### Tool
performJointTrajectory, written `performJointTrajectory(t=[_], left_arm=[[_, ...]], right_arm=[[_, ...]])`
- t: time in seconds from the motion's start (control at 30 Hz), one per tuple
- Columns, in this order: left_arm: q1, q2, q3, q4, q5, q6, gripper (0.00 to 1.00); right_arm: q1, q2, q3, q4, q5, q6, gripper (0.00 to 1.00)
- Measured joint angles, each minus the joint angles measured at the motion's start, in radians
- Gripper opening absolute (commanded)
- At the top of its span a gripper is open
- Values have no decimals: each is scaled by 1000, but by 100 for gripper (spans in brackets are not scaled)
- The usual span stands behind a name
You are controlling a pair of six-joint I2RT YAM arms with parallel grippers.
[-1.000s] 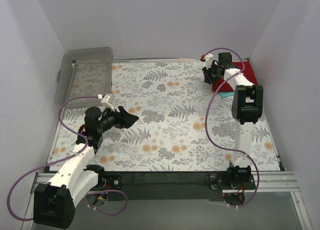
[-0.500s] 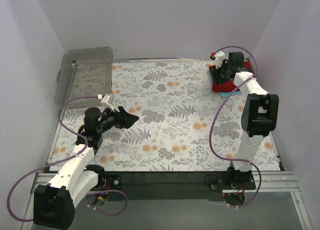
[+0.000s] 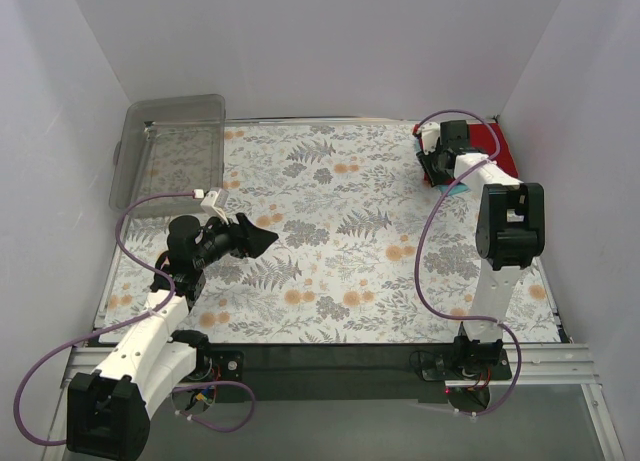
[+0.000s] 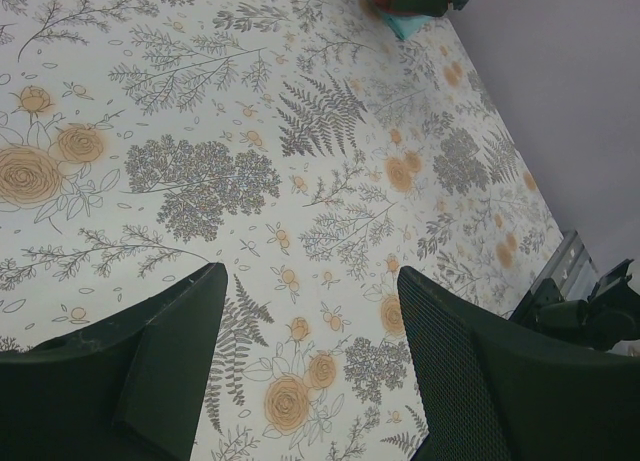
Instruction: Fold and stack the t-shirts
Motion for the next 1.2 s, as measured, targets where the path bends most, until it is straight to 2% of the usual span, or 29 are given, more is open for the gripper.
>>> performJointTrajectory(t=[0.23, 0.27, 0.37, 0.67, 1.13, 1.17, 1.2], left_arm=[[0, -4, 0, 0, 2, 0, 64], [0, -6, 0, 0, 3, 0, 64], [0, -11, 0, 0, 3, 0, 64], [0, -13, 0, 0, 4, 0, 64], [0, -21, 0, 0, 5, 0, 64], [0, -21, 0, 0, 5, 0, 64], [0, -21, 0, 1, 5, 0, 64]], right_arm=[[-1, 17, 0, 17, 38, 8, 12], [-1, 18, 0, 17, 43, 7, 7], [-1, 18, -4, 23, 52, -8, 1], [-1, -45, -90, 31, 34, -167, 1], [-2, -89, -92, -18, -54, -362, 1], [-2, -89, -97, -19, -57, -374, 12], [-2, -90, -102, -21, -60, -378, 15]])
